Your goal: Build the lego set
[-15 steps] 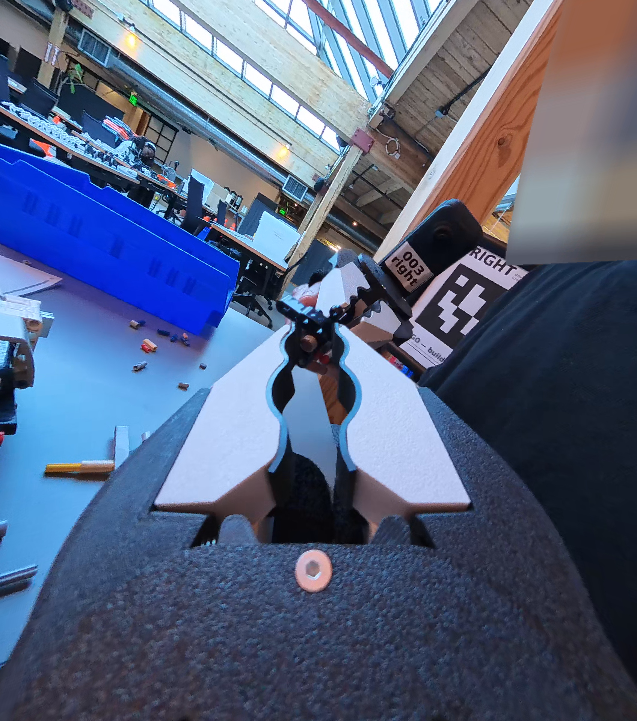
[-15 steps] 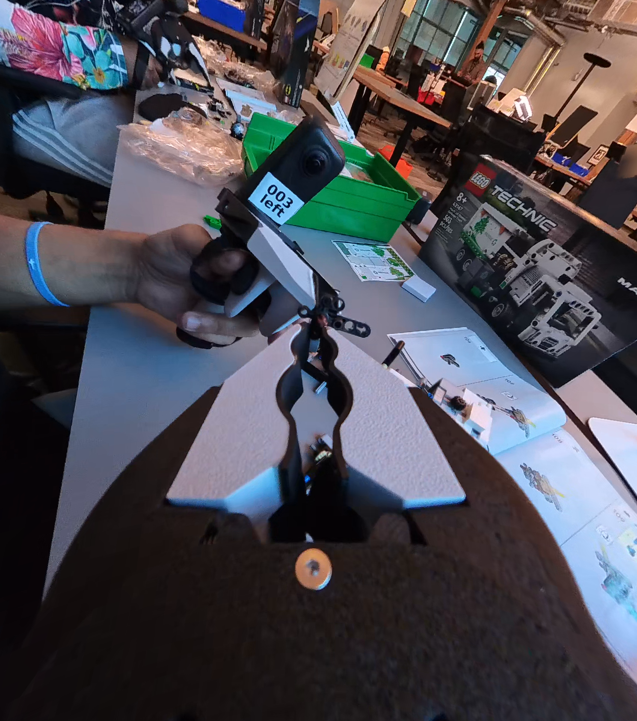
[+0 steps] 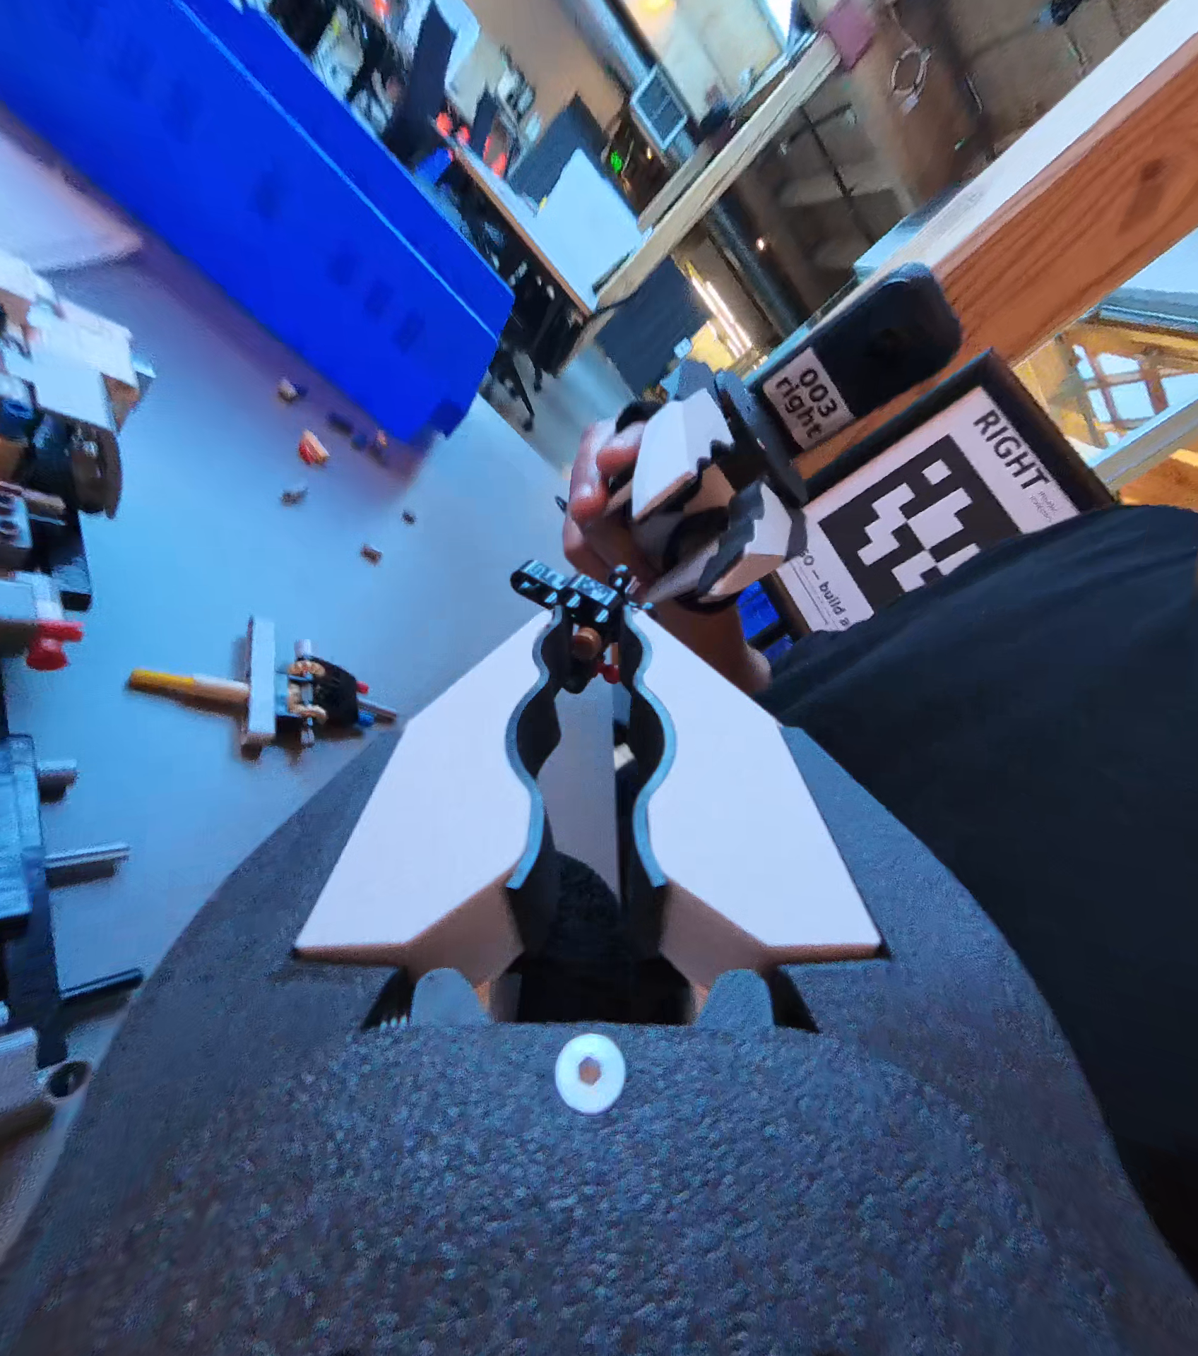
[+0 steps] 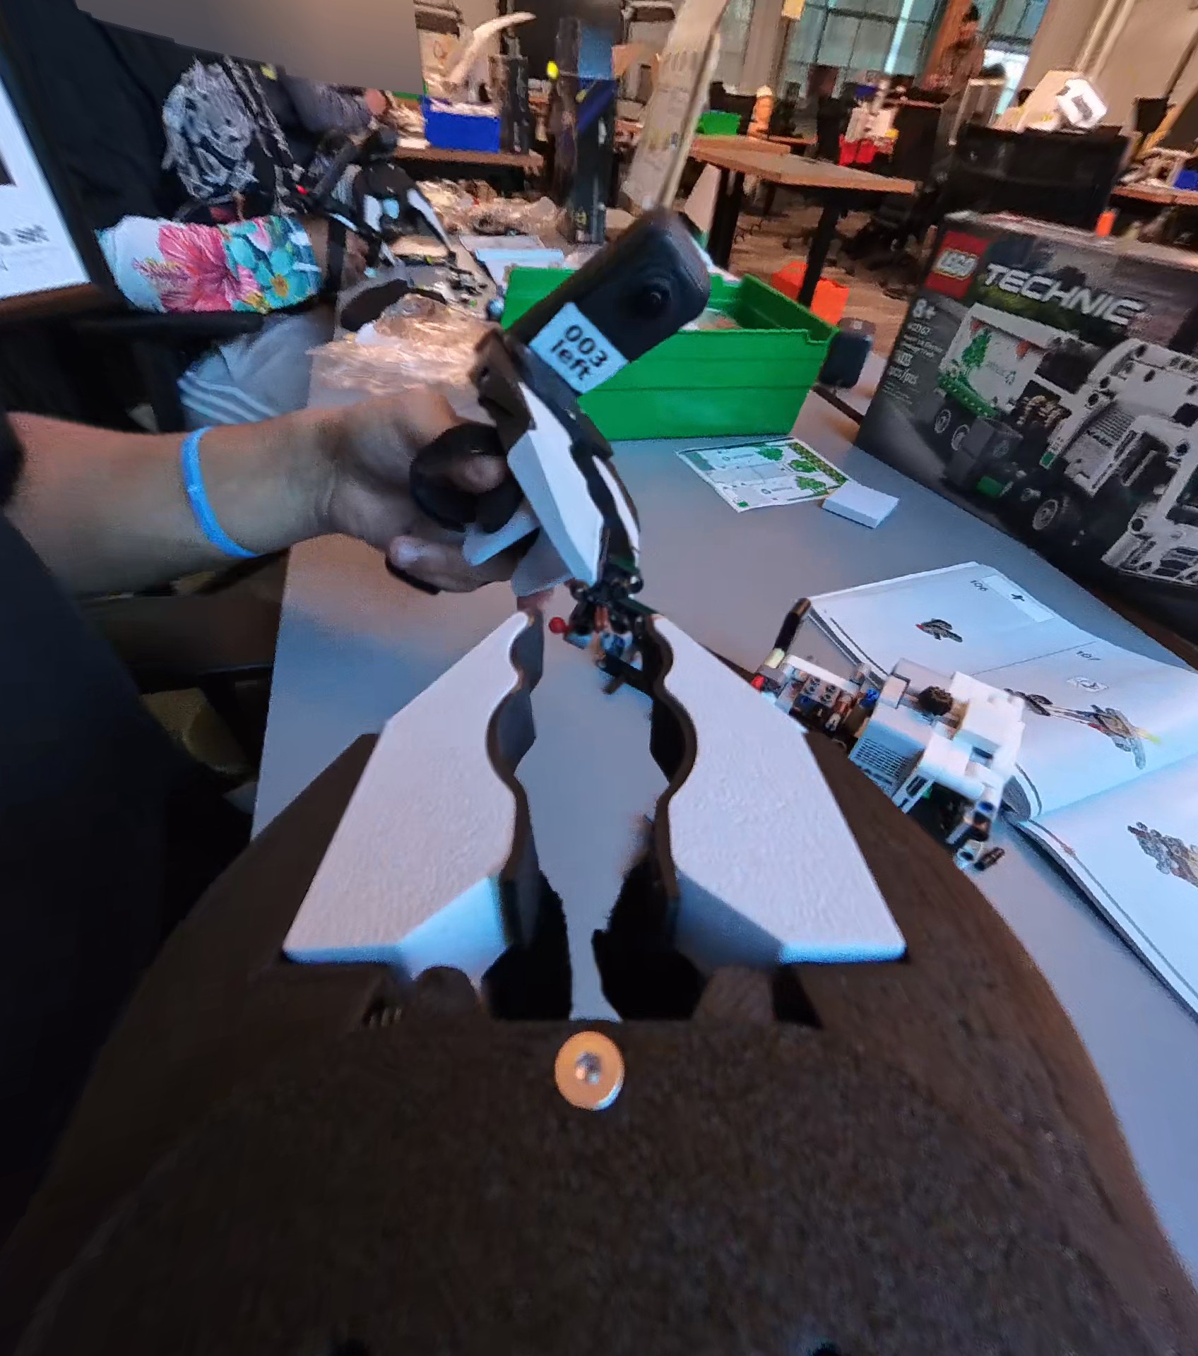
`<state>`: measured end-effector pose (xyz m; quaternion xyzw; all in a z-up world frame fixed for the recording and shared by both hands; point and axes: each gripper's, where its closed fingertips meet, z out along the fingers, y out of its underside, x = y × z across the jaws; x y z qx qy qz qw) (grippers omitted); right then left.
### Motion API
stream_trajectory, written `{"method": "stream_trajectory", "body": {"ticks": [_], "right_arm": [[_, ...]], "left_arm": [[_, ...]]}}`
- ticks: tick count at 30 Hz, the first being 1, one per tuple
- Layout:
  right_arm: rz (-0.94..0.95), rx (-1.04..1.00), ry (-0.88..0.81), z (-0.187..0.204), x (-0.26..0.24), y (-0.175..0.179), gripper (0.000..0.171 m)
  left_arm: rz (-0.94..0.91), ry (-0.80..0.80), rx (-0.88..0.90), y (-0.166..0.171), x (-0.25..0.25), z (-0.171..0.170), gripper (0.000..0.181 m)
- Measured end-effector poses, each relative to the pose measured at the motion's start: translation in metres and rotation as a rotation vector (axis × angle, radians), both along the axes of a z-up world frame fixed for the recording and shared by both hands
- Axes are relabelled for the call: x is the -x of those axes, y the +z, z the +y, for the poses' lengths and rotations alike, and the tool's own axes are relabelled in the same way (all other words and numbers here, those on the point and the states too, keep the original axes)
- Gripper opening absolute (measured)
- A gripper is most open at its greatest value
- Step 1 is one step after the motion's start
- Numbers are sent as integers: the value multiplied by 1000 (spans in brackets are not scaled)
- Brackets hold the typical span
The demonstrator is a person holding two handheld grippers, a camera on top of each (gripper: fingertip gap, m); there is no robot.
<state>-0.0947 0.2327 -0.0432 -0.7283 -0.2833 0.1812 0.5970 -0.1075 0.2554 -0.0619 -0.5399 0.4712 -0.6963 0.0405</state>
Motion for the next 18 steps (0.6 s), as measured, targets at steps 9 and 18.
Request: {"method": "stream_trajectory", "body": {"ticks": [9,18], "right_arm": [[-281,-64,31,-2,3,-23,22],[-367,-137,-46,3,2,-35,8]], "left_arm": [[224,-283,218,6,4,-22,10],[262,-332,235,1,-4,-32,9]]}}
